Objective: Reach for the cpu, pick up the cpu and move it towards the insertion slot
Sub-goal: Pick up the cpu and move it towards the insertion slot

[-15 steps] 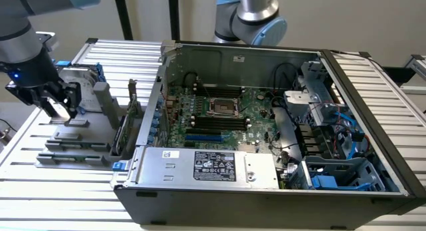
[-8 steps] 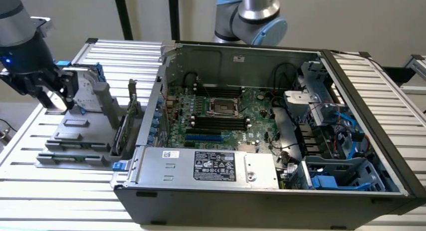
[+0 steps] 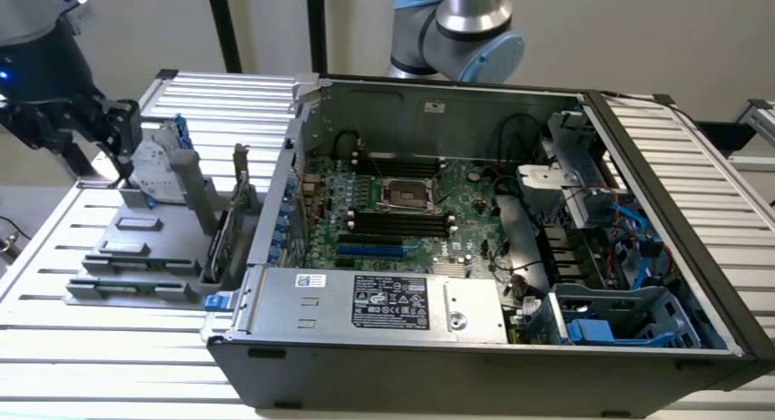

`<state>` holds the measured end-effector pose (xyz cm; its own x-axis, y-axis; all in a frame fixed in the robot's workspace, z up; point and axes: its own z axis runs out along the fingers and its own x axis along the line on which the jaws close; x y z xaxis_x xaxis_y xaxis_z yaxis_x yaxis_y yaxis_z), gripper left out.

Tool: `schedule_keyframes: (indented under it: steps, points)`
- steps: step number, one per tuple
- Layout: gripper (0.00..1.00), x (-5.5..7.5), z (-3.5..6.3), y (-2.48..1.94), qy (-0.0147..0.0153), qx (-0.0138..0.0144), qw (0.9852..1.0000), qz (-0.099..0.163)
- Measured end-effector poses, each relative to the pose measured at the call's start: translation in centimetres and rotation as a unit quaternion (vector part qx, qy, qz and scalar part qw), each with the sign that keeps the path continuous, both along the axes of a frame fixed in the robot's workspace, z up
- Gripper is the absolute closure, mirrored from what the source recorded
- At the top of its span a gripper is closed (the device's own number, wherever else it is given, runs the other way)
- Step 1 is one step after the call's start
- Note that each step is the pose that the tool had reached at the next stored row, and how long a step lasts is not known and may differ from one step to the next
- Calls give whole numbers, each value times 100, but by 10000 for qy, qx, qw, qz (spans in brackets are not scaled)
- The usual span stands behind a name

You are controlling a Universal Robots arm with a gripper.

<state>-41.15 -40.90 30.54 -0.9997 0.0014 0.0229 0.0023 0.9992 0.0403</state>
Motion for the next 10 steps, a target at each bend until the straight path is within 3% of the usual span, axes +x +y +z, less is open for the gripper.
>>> schedule_keyframes:
  steps: [10]
  points:
    - [45, 445, 418, -1, 46, 21, 10000, 0]
